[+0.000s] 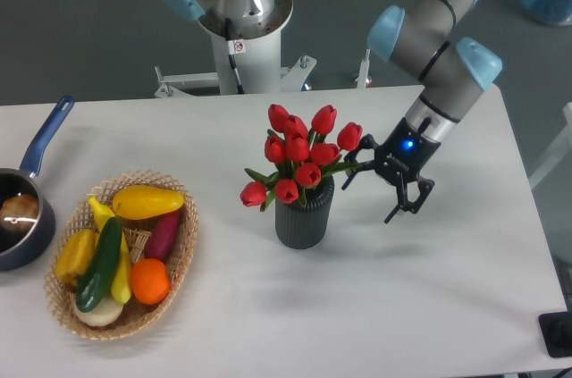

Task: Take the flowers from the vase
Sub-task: 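Move the open gripper toward the red tulip stems above the vase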

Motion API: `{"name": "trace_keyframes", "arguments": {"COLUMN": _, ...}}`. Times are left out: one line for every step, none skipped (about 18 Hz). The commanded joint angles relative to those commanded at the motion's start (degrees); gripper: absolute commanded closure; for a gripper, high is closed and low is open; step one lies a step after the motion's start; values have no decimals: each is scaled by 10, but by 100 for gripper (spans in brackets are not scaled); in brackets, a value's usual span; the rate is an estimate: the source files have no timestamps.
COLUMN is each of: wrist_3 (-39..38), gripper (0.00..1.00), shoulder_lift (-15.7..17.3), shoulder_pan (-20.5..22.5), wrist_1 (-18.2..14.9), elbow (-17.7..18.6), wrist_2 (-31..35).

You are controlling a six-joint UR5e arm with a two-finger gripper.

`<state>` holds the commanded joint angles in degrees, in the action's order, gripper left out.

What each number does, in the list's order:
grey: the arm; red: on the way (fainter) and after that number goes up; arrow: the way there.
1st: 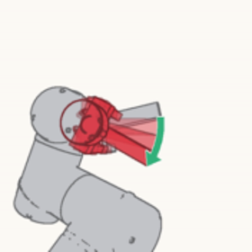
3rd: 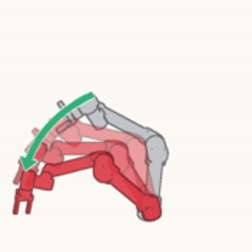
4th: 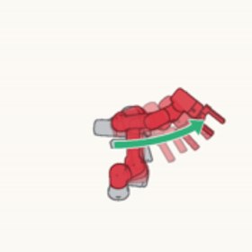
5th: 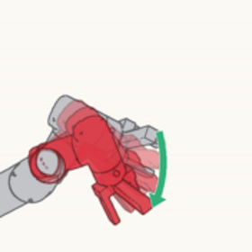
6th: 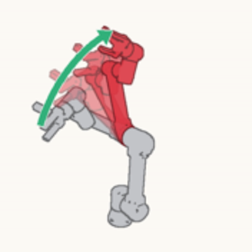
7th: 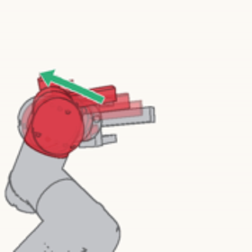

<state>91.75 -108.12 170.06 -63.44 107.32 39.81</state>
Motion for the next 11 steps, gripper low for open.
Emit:
{"name": "trace_keyframes", "arguments": {"wrist_3": -3, "gripper": 0, "shoulder_lift": 11, "shoulder_pan": 7, "wrist_1": -19, "elbow": -4, "wrist_2": -2}}
{"name": "trace_keyframes", "arguments": {"wrist_3": -3, "gripper": 0, "shoulder_lift": 16, "shoulder_pan": 8, "wrist_1": -49, "elbow": -13, "wrist_2": -3}}
{"name": "trace_keyframes", "arguments": {"wrist_3": 0, "gripper": 0, "shoulder_lift": 21, "shoulder_pan": 8, "wrist_1": -80, "elbow": -20, "wrist_2": -2}}
{"name": "trace_keyframes", "arguments": {"wrist_3": 4, "gripper": 0, "shoulder_lift": 27, "shoulder_pan": 9, "wrist_1": -105, "elbow": -27, "wrist_2": -2}}
{"name": "trace_keyframes", "arguments": {"wrist_3": 4, "gripper": 0, "shoulder_lift": 34, "shoulder_pan": 9, "wrist_1": -126, "elbow": -28, "wrist_2": -2}}
{"name": "trace_keyframes", "arguments": {"wrist_3": 4, "gripper": 0, "shoulder_lift": 47, "shoulder_pan": 8, "wrist_1": -139, "elbow": -25, "wrist_2": -3}}
{"name": "trace_keyframes", "arguments": {"wrist_3": 5, "gripper": 0, "shoulder_lift": 55, "shoulder_pan": 5, "wrist_1": -150, "elbow": -22, "wrist_2": -6}}
{"name": "trace_keyframes", "arguments": {"wrist_3": 6, "gripper": 0, "shoulder_lift": 62, "shoulder_pan": 2, "wrist_1": -165, "elbow": -19, "wrist_2": -8}}
{"name": "trace_keyframes", "arguments": {"wrist_3": 14, "gripper": 0, "shoulder_lift": 68, "shoulder_pan": -4, "wrist_1": -187, "elbow": -19, "wrist_2": -9}}
{"name": "trace_keyframes", "arguments": {"wrist_3": 30, "gripper": 0, "shoulder_lift": 69, "shoulder_pan": -7, "wrist_1": -212, "elbow": -20, "wrist_2": -14}}
{"name": "trace_keyframes", "arguments": {"wrist_3": 49, "gripper": 0, "shoulder_lift": 74, "shoulder_pan": -8, "wrist_1": -237, "elbow": -22, "wrist_2": -14}}
